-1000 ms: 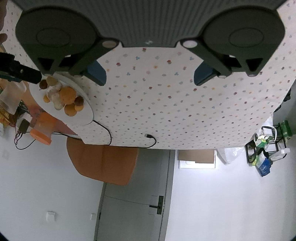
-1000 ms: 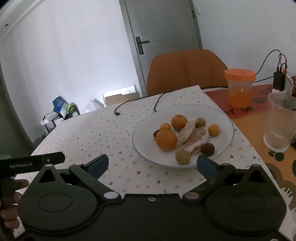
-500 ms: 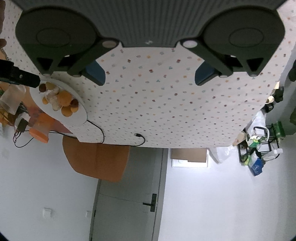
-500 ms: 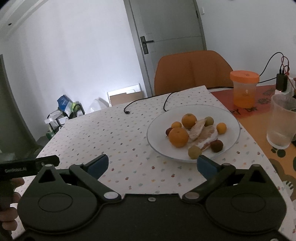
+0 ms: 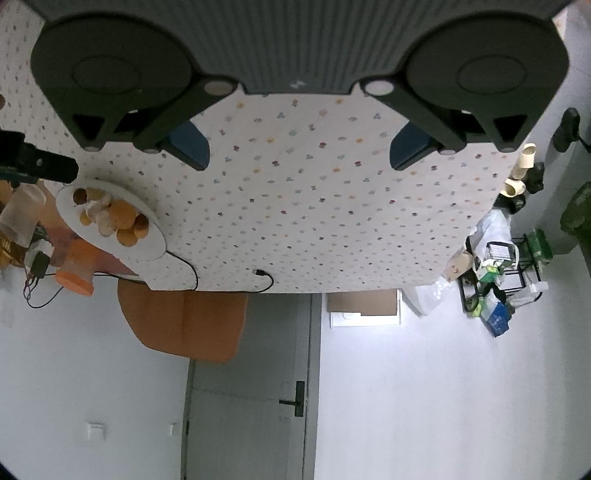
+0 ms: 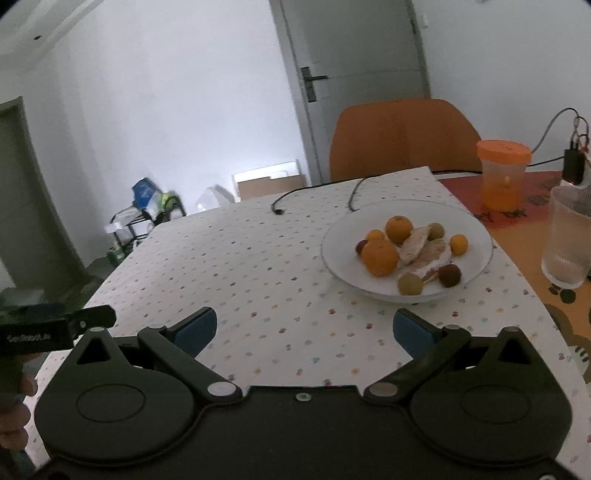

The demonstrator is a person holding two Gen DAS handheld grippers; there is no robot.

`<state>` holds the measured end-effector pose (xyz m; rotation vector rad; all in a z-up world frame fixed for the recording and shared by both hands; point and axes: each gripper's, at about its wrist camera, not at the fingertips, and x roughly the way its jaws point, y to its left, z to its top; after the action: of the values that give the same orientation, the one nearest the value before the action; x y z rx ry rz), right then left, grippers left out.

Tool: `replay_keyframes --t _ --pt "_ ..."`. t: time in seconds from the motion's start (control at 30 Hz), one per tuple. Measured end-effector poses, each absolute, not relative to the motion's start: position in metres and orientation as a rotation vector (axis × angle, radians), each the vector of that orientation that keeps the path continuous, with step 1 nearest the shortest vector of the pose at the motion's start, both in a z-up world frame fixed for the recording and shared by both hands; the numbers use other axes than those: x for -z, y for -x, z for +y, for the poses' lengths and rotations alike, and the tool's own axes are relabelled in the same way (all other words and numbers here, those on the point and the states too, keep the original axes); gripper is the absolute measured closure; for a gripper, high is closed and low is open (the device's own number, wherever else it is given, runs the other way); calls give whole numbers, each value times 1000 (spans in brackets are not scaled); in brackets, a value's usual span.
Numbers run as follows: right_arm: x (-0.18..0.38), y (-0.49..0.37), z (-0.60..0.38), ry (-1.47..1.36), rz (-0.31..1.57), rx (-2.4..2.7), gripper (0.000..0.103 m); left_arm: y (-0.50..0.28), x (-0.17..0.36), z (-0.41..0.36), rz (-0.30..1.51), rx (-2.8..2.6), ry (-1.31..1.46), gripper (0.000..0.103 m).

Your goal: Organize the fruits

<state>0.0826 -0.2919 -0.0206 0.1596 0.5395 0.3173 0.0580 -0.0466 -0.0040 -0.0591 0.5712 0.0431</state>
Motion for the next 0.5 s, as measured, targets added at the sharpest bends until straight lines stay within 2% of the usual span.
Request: replay_keyframes --t 0.5 --pt "27 -54 -291 -144 527 -336 0 -22 12 -43 541 -80 55 0"
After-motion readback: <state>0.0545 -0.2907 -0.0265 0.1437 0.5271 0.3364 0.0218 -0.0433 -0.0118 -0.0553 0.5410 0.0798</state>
